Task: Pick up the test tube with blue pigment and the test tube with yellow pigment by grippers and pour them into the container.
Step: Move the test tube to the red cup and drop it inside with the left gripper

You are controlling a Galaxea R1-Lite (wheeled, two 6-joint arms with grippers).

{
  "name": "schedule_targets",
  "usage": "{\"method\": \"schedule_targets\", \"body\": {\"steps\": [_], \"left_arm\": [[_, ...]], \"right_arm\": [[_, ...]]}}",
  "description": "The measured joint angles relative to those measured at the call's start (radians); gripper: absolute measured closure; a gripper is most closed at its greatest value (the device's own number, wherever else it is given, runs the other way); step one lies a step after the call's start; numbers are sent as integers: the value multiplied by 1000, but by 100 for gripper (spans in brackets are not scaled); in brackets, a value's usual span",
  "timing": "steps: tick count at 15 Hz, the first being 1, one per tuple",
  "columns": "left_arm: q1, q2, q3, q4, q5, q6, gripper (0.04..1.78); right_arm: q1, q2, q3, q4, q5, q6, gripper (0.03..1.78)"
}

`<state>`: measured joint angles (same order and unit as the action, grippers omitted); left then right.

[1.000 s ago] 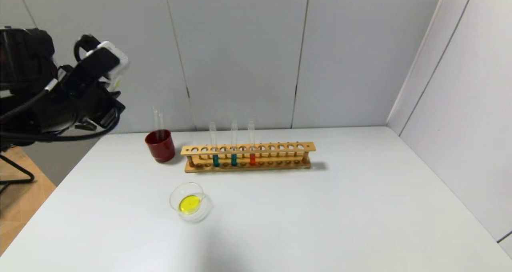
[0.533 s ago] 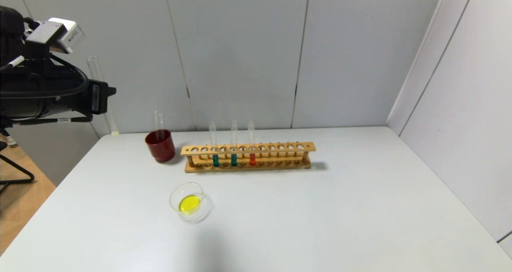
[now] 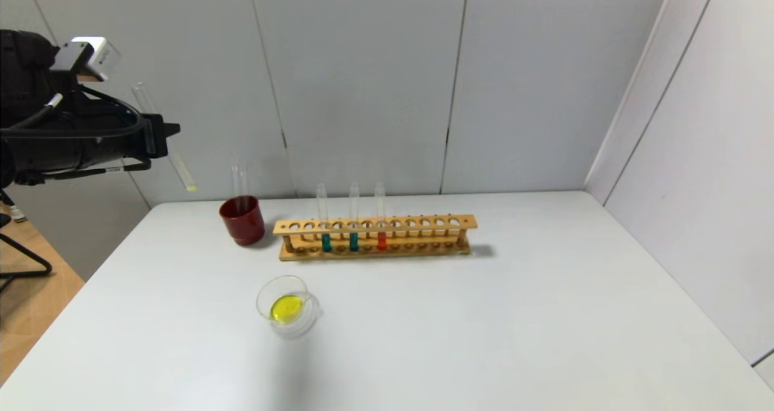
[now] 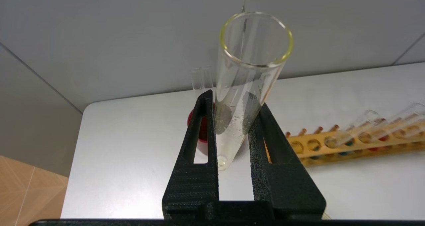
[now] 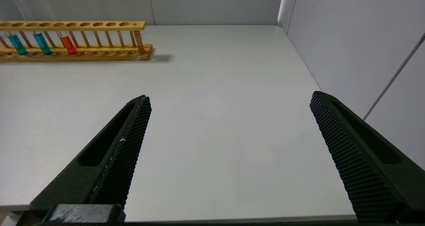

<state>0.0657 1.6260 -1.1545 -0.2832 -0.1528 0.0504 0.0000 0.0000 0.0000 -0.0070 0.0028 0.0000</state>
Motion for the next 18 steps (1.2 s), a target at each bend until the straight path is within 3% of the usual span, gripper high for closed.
{"method": "schedule_targets", "body": {"steps": [18], "left_arm": [[35, 426, -202, -97, -26, -70, 150]], "right_arm": [[0, 0, 0, 0, 0, 0, 6]]}}
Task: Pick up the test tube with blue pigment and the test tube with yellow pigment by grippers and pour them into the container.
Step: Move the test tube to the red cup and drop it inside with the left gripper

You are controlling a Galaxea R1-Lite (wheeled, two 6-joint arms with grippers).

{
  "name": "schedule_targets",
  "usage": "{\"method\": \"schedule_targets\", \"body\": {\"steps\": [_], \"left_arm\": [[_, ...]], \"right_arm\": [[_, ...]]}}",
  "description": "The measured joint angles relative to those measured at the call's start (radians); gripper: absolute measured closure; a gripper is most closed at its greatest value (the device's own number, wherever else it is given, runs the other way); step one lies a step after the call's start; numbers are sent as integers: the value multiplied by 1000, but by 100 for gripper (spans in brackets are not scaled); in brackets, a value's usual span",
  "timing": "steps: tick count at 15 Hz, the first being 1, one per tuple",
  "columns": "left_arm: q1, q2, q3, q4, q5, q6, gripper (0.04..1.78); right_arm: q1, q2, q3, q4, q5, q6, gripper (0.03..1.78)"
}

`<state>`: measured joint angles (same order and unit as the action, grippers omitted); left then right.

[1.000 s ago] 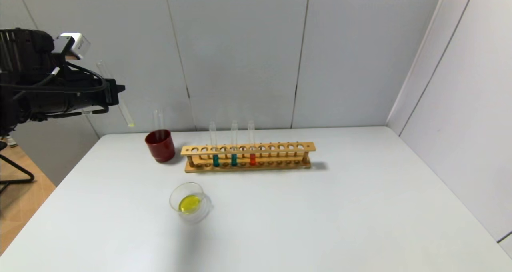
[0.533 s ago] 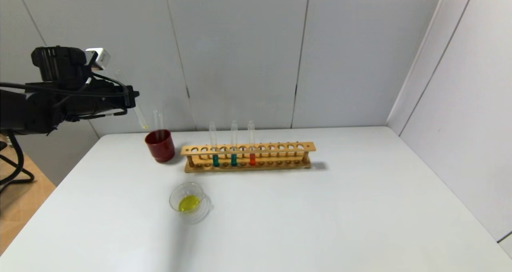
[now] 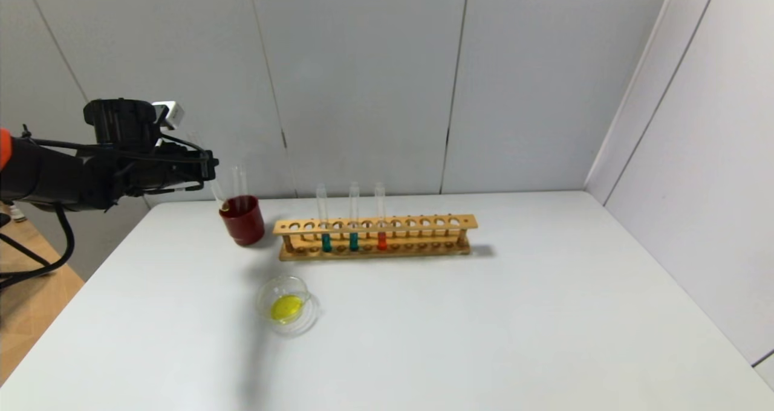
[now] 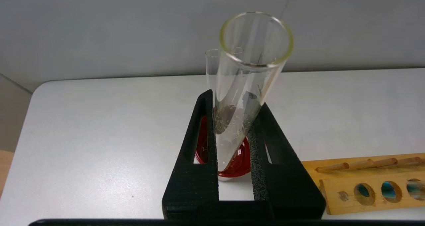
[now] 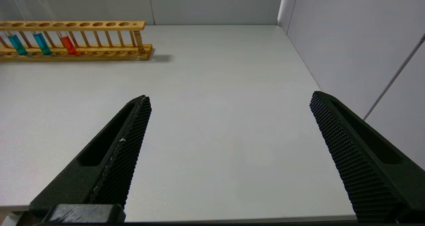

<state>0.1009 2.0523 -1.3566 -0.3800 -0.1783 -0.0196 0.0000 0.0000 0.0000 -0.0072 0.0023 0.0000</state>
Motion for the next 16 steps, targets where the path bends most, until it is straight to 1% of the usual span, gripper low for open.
{"method": "schedule_targets", "body": {"steps": [4, 9, 11, 12, 14, 16], "left_arm": [[0, 70, -54, 0, 1, -1, 150], [0, 129, -84, 0, 3, -3, 150], [-1, 138, -86, 0, 3, -2, 146], [-1, 140, -86, 0, 3, -1, 140], [-3, 141, -84, 0, 3, 1, 121], [-5, 137, -76, -1, 5, 4, 89]], "right_arm": [[0, 0, 0, 0, 0, 0, 6], [0, 0, 0, 0, 0, 0, 6], [0, 0, 0, 0, 0, 0, 6], [0, 0, 0, 0, 0, 0, 6], [0, 0, 0, 0, 0, 0, 6], [0, 0, 0, 0, 0, 0, 6]]}}
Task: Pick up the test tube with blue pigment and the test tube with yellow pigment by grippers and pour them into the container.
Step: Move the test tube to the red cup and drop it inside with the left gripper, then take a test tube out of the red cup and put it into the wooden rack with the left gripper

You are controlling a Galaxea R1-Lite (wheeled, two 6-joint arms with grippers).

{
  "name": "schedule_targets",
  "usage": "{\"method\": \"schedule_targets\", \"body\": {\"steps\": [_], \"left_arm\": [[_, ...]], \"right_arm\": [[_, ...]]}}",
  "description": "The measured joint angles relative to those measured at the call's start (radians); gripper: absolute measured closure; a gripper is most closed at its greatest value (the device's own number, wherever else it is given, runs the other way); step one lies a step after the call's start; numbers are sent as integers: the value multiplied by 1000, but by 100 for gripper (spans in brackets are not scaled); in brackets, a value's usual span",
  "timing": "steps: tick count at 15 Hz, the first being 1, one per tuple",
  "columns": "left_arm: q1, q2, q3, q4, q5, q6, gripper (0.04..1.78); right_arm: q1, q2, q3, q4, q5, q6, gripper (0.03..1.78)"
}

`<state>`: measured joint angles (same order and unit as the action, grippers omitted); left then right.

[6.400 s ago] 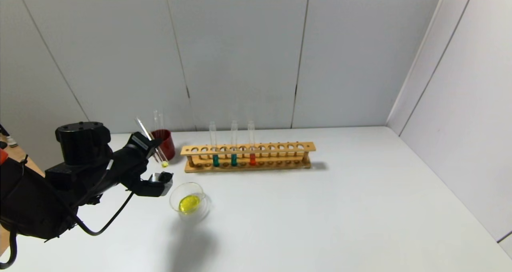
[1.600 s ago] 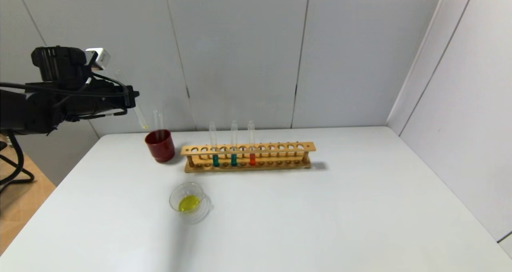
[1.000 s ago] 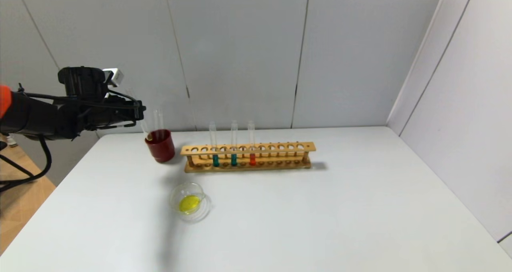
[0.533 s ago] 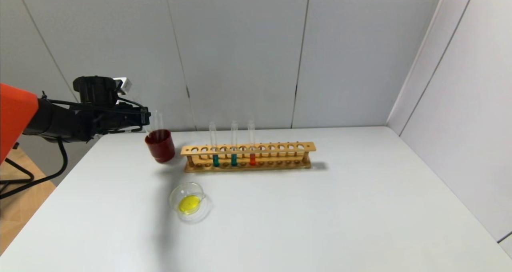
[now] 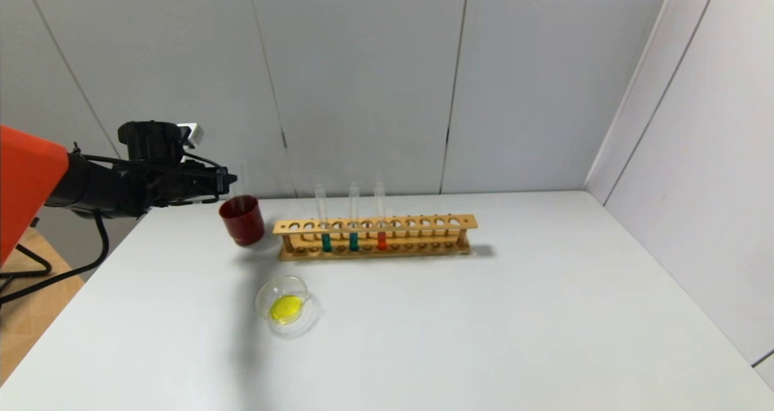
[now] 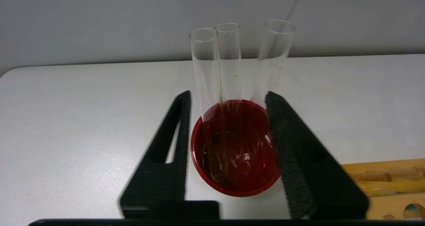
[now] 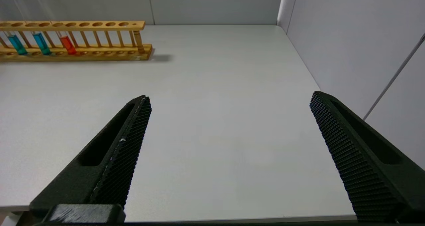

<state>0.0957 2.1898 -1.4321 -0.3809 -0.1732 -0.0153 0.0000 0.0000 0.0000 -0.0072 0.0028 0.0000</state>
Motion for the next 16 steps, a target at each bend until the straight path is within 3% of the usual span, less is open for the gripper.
{"method": "schedule_targets", "body": {"steps": [3, 6, 16], "left_arm": [[-3, -33, 39, -48, 0, -1, 40], [-4, -103, 105, -117, 1, 3, 13], [-12, -573, 379, -90, -3, 7, 7]], "right_arm": [[0, 0, 0, 0, 0, 0, 6], [0, 0, 0, 0, 0, 0, 6], [0, 0, 0, 0, 0, 0, 6]]}}
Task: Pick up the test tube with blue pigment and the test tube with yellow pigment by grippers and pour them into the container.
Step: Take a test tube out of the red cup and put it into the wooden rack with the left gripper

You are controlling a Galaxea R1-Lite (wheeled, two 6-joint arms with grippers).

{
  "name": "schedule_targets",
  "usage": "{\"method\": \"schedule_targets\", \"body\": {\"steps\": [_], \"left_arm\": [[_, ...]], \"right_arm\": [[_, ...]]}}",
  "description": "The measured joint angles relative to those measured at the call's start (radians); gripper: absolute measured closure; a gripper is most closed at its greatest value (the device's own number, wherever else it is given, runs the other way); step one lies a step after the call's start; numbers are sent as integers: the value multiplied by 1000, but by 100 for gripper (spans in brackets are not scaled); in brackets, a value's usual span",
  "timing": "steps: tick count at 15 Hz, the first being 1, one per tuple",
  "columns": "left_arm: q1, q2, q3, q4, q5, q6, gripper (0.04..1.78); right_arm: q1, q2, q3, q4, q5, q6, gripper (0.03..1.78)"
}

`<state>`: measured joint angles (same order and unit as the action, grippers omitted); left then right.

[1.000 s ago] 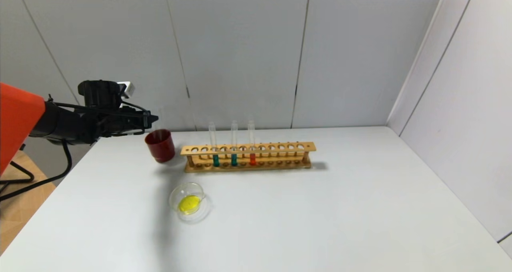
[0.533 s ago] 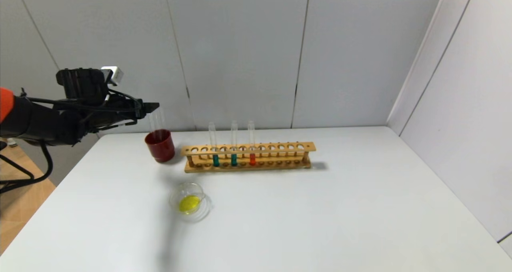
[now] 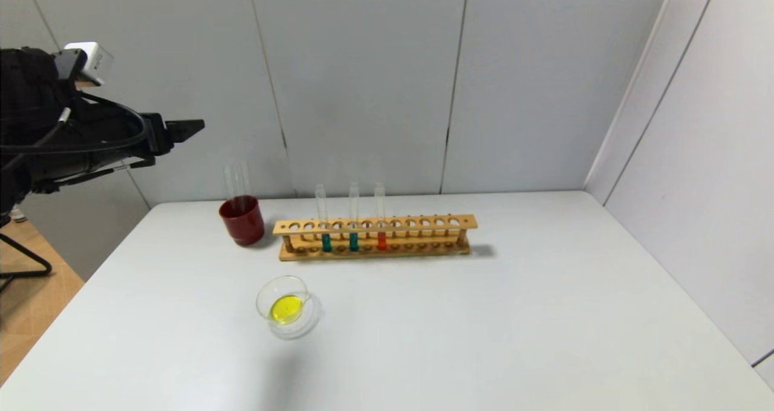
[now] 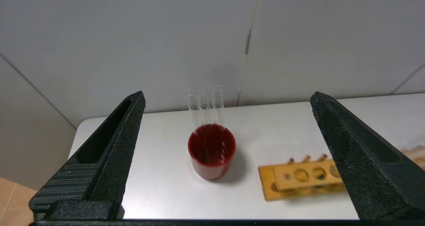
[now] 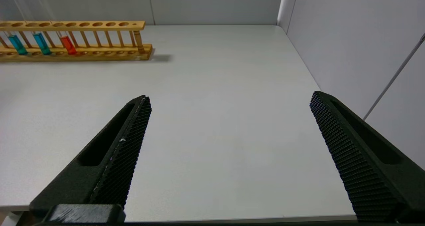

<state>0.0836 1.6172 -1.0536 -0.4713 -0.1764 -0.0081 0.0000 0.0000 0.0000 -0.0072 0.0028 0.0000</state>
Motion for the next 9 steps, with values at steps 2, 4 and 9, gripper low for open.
{"method": "schedule_targets", "body": {"steps": [2, 4, 9], "left_arm": [[-29, -98, 99, 0, 0, 0, 7], [-74, -179, 193, -4, 0, 0, 7], [-160, -275, 349, -12, 8, -5, 7]], "right_arm": [[0, 0, 0, 0, 0, 0, 6], [0, 0, 0, 0, 0, 0, 6], [0, 0, 0, 0, 0, 0, 6]]}}
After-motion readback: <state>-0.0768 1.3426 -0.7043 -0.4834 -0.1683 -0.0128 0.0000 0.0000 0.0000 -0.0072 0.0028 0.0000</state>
